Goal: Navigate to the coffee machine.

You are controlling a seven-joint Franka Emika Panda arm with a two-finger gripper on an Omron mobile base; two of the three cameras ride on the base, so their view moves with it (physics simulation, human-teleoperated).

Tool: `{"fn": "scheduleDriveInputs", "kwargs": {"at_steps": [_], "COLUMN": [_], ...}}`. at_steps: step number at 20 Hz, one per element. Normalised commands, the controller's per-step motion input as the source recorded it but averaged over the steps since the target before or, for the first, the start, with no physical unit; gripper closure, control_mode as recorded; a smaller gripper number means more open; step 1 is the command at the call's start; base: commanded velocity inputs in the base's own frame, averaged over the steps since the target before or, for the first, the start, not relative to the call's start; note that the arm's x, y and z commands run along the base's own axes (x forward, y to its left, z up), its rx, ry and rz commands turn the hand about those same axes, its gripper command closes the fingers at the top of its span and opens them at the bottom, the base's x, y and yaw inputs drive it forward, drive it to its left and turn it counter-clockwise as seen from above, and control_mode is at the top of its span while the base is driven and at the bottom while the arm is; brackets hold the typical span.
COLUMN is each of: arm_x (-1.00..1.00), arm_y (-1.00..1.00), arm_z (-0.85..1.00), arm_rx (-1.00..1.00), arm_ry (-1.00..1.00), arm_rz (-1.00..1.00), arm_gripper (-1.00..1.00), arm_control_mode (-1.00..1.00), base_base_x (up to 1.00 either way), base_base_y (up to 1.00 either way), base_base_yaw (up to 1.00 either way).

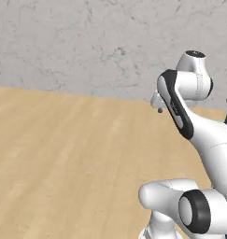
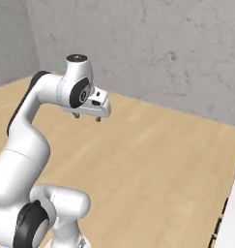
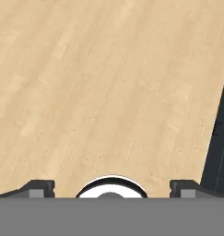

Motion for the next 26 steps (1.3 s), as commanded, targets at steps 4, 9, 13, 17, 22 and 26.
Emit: {"fn": "scheduleDriveInputs", "kwargs": {"at_steps": [4, 9, 13, 17, 22, 26], "arm_x": [0.00, 0.00, 0.00, 0.00, 0.00, 0.00], "arm_y": [0.00, 0.00, 0.00, 0.00, 0.00, 0.00], "arm_z": [0.00, 0.00, 0.00, 0.00, 0.00, 0.00], "arm_rx": [0.00, 0.00, 0.00, 0.00, 0.00, 0.00], "arm_ry": [0.00, 0.00, 0.00, 0.00, 0.00, 0.00], "arm_rz": [0.00, 0.00, 0.00, 0.00, 0.00, 0.00], "arm_gripper": [-1.00, -1.00, -1.00, -1.00, -1.00, -1.00], "arm_control_mode": [1.00, 1.00, 1.00, 1.00, 1.00, 1.00], "base_base_x": [0.00, 0.00, 0.00, 0.01, 0.15, 0.38], "base_base_y": [0.15, 0.20, 0.28, 0.26, 0.25, 0.12], "base_base_yaw": [0.96, 0.95, 0.91, 0.90, 0.87, 0.82]}}
